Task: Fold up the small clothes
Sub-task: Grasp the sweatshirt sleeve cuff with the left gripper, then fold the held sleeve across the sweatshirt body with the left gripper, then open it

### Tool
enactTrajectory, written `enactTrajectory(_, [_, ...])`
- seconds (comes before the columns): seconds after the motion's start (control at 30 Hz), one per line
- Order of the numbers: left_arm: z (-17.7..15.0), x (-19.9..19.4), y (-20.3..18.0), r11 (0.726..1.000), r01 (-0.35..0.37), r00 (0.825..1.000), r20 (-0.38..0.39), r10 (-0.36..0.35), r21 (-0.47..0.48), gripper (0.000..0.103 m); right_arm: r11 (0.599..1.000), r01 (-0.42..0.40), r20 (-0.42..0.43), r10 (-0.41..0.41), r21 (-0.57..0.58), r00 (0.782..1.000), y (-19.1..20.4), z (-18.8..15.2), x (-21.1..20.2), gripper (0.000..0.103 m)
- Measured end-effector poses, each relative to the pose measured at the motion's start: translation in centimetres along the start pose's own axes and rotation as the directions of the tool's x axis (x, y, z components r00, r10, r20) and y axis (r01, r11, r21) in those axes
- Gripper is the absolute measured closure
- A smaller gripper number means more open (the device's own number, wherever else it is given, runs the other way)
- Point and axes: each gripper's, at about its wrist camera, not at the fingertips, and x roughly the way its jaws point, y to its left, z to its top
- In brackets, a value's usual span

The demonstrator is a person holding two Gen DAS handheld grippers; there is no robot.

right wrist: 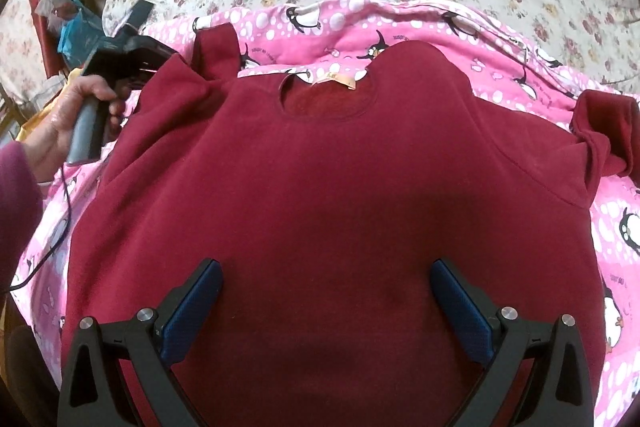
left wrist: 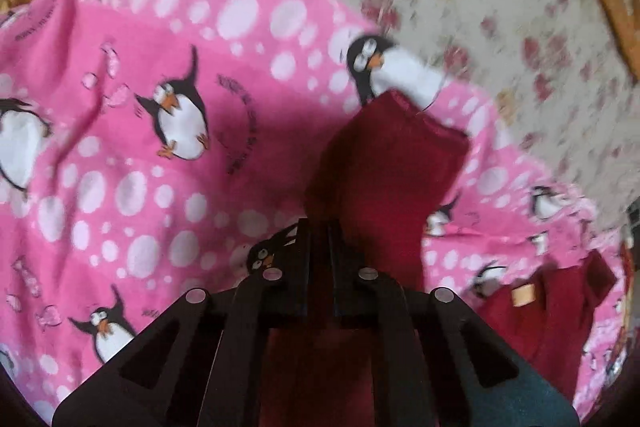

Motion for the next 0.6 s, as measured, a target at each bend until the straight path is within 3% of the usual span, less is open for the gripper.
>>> enactTrajectory(0.2, [-0.3,-3.3,0.2,1.000,0.023,0.999,0.049,-0.023,0.007,0.100,1.000,0.013,-0.001,-0.013,-0.006,1.000,0.1,0.0,0.1,0.000])
enactTrajectory(0.27, [-0.1,-3.7,0.8,0.999,-0.028,0.998,0.059,0.029,-0.020,0.100,1.000,0.011,-0.001,-0.011,-0.003,1.000,0.0,0.1,0.1,0.000])
enactTrajectory(0.4, [-0.9,-2.5,2.6,0.989,0.054,0.998,-0.003,-0.055,-0.137,0.099,1.000,0.018,-0.002,-0.018,-0.006,1.000,0.1,0.1,0.0,0.000])
enactTrajectory(0.53, [-1.3,0.3,2.2,0.993,-0.006,0.997,-0.083,-0.004,-0.120,0.098,1.000,0.009,0.004,-0.009,0.001,1.000,0.0,0.0,0.0,0.000])
enactTrajectory(0.6, [-1.1,1.1,2.1,0.994,0.000,0.995,-0.095,-0.010,-0.110,0.098,1.000,0.008,0.005,-0.008,0.002,1.000,0.0,0.0,0.0,0.000])
